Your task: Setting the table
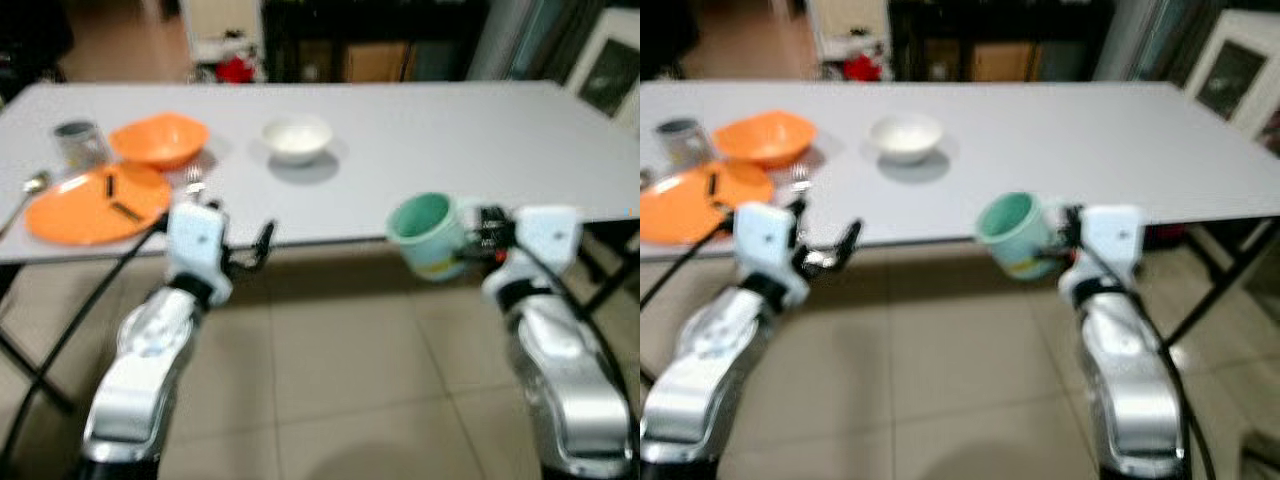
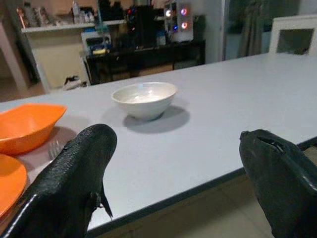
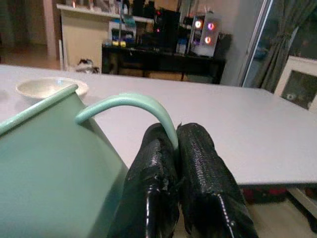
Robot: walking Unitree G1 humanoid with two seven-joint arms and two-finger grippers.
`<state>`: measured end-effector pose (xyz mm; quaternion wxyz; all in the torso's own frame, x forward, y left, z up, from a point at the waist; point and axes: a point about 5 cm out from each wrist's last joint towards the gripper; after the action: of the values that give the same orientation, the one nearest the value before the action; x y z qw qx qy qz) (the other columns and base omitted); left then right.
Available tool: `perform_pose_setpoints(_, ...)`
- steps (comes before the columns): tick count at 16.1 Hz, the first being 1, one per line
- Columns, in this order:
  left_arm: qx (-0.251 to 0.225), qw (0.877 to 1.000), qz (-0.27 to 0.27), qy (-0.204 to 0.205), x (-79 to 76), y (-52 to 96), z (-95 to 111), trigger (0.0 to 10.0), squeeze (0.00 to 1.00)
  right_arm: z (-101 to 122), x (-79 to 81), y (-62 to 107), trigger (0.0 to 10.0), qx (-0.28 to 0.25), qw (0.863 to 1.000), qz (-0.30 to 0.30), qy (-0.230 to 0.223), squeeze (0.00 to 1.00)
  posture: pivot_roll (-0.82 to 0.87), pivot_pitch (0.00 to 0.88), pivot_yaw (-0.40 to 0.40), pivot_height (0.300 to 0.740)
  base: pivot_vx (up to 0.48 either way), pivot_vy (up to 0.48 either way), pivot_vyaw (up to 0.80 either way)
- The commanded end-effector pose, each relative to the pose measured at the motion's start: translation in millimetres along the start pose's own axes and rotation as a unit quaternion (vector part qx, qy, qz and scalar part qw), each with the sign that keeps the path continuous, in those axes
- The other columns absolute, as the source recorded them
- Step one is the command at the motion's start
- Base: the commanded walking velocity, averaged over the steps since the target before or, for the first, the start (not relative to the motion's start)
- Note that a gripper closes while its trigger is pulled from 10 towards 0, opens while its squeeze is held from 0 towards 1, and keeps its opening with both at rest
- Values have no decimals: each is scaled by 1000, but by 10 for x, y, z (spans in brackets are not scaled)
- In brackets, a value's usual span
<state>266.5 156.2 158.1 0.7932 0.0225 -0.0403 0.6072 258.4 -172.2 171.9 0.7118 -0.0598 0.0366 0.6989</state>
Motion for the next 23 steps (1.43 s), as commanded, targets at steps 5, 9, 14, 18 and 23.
perform_pose_setpoints(5, -9, 1000, -29, -4, -114, -61, 58, 10000, 0, 19, -25, 65, 10000, -5, 1000, -1, -6, 0, 31, 0, 9, 740, 369, 0, -320)
perform_pose_setpoints(9, -3, 1000, -21, -5, -85, 1, 34, 10000, 0, 20, -47, 69, 10000, -8, 1000, -4, -2, 0, 46, 0, 7, 740, 372, 0, -313)
perform_pose_setpoints(14, -3, 1000, -18, -11, -56, -9, 33, 10000, 0, -1, -29, 57, 10000, -9, 1000, -2, -6, 0, 47, 0, 12, 740, 368, 0, 0)
perform_pose_setpoints(18, -1, 1000, -23, -14, -85, 20, 12, 10000, 0, -15, -85, 25, 10000, -10, 1000, -5, 3, 0, 47, 0, 9, 740, 365, 0, 0)
perform_pose_setpoints(23, -7, 1000, -2, -11, -76, -27, 23, 10000, 0, -2, -95, -64, 10000, -13, 1000, 3, 20, 0, 51, 0, 6, 740, 360, 0, 0)
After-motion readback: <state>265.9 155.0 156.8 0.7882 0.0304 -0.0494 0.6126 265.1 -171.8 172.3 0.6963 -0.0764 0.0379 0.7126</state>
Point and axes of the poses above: a point about 5 cm out from each wrist's last joint towards the gripper, its own y axis pointing back from the gripper into the wrist, its own z axis along the axis of the wrist's last joint, x = y × z, and after that the axes turned 2 degrees about y, right-handed
